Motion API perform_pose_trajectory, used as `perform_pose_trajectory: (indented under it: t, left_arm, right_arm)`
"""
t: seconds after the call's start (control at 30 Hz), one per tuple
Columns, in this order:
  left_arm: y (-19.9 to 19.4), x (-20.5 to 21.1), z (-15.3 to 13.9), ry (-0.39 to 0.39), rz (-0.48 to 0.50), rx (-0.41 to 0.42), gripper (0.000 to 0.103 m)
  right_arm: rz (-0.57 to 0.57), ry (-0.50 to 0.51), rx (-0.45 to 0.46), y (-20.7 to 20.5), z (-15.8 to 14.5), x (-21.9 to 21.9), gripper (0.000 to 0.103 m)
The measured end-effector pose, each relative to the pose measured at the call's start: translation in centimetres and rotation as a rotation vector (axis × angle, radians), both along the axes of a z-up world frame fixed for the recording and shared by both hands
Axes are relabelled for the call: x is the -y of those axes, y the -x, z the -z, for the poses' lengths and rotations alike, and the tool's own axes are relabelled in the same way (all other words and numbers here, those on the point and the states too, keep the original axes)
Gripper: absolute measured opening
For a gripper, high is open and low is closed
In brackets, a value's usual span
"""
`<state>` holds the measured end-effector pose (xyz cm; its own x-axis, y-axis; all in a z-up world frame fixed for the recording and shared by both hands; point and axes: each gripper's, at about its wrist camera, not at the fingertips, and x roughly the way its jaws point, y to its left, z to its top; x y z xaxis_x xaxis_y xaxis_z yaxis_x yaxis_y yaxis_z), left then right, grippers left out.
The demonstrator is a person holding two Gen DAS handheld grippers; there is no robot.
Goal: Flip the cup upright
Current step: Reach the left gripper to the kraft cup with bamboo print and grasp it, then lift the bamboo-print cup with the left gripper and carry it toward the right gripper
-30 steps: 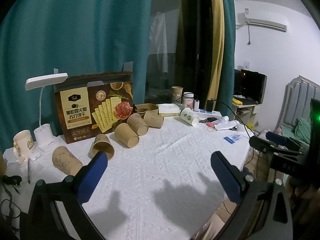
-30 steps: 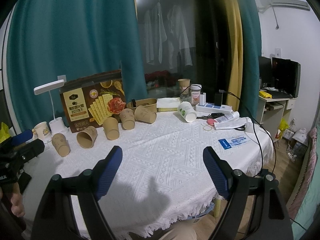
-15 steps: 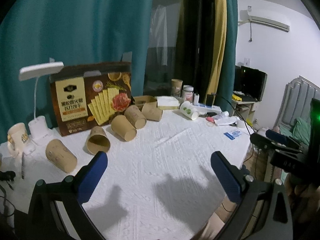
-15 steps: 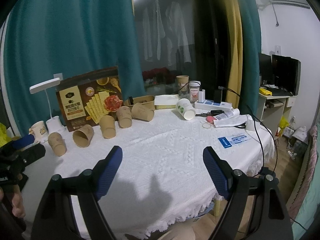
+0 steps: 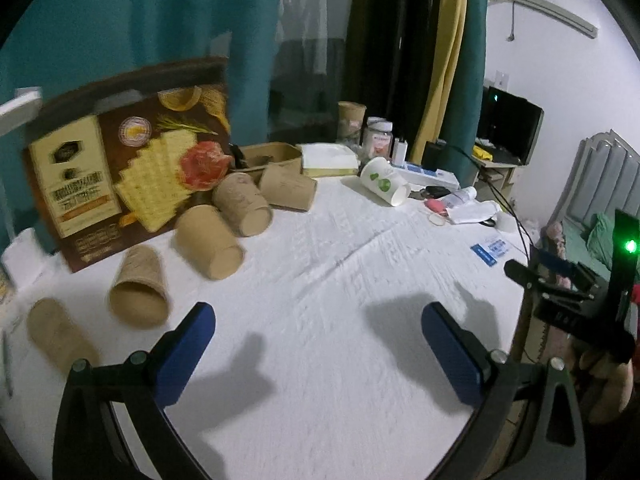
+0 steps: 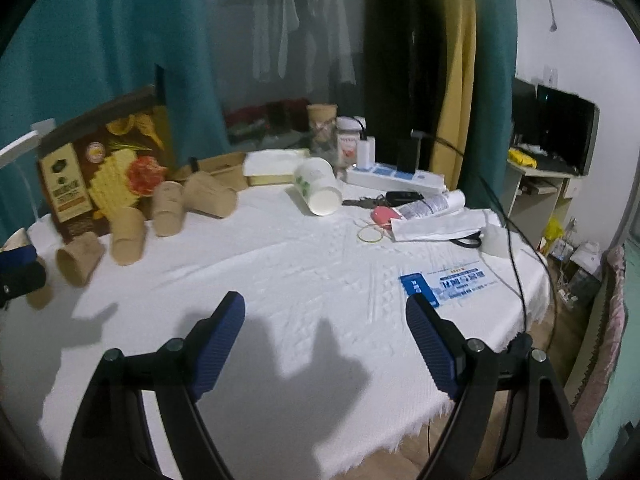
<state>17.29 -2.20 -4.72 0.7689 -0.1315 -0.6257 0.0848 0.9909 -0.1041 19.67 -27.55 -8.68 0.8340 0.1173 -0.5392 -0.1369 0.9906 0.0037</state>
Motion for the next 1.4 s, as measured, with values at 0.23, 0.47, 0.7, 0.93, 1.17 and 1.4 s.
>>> perform_pose_trajectory:
  t: [0.23, 0.47, 0.7, 0.93, 1.17, 1.4]
  left_arm:
    - [-10.5, 1.1, 1.7, 0.134, 0.018, -0.100, 0.103]
    - [-19.6, 0.8, 3.1, 0.296, -0.092, -0.170, 0.103]
    - [-27.2, -1.2, 5.2, 0.394, -0.324, -0.236, 0.102]
    - [-31.7, -1.6, 7.2, 0.343, -0.441, -0.277, 0.102]
    - [-34.0, -0.9, 7.9, 0.229, -0.436, -0.252, 0.089]
    - [-34.2, -0.9, 8.6, 0.231, -0.369, -0.296, 0.063]
  right_arm:
    - [-0.001, -0.042, -0.047, -6.6, 0.9, 1.9, 0.081]
    - [-0.007, -0.049, -0.073, -10.7, 1.4, 2.7, 0.081]
    - [0.000, -0.078, -0.091, -12.7, 2.2, 3.7, 0.081]
    - [0.007, -0.085, -0.102, -13.3, 2.8, 4.3, 0.081]
    - [0.035, -0.091, -0.108, -13.0, 3.1, 5.4, 0.081]
    - [0.069, -0.104, -0.109, -11.8, 2.6, 6.6, 0.081]
